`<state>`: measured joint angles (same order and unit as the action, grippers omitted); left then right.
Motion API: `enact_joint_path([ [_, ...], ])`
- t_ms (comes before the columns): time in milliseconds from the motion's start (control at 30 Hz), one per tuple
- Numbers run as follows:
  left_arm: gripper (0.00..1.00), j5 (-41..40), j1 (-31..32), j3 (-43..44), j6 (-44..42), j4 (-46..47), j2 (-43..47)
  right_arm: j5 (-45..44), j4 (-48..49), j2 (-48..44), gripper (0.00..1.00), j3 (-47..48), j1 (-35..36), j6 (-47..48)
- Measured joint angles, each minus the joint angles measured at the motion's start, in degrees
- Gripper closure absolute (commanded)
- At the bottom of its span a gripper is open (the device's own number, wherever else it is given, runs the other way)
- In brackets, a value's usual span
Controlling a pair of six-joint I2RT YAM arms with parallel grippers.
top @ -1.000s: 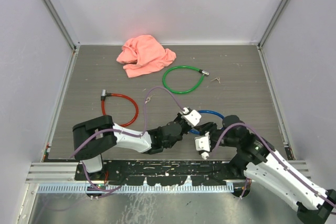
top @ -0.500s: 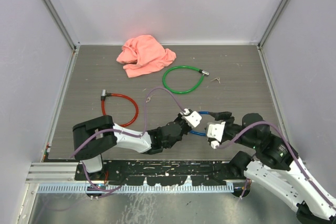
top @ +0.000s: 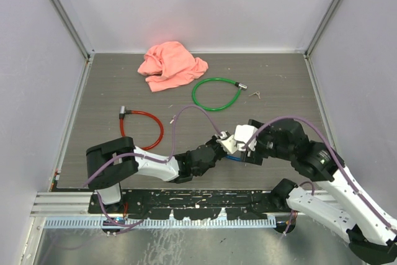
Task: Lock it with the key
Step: Lock the lock.
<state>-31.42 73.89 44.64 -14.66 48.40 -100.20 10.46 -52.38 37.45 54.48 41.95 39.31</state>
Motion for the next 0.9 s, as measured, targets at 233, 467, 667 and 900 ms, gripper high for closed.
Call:
enact_joint_path([
  [233, 1.0, 0.92, 0.26, -0.55, -1.16, 0.68, -0.09, 6.21, -2.58, 4.5, 0.27, 1.6, -10.64, 1.53],
  [467, 1.0, 1.7, 0.31, -1.29, -1.92, 1.95, -0.09, 23.5, -13.16, 15.89, 0.41, 6.56, -36.54, 14.99],
  [667, 1.0, 1.95, 0.31, -1.33, -2.8, 1.97, -0.09, 33.14, -19.78, 25.62, 0.4, 9.55, -40.0, 25.55],
  [900, 1.0, 2.64, 0.31, -0.7, -3.19, 0.46, -0.09, 37.07, -23.67, 24.0, 0.4, 9.55, -39.95, 31.85],
])
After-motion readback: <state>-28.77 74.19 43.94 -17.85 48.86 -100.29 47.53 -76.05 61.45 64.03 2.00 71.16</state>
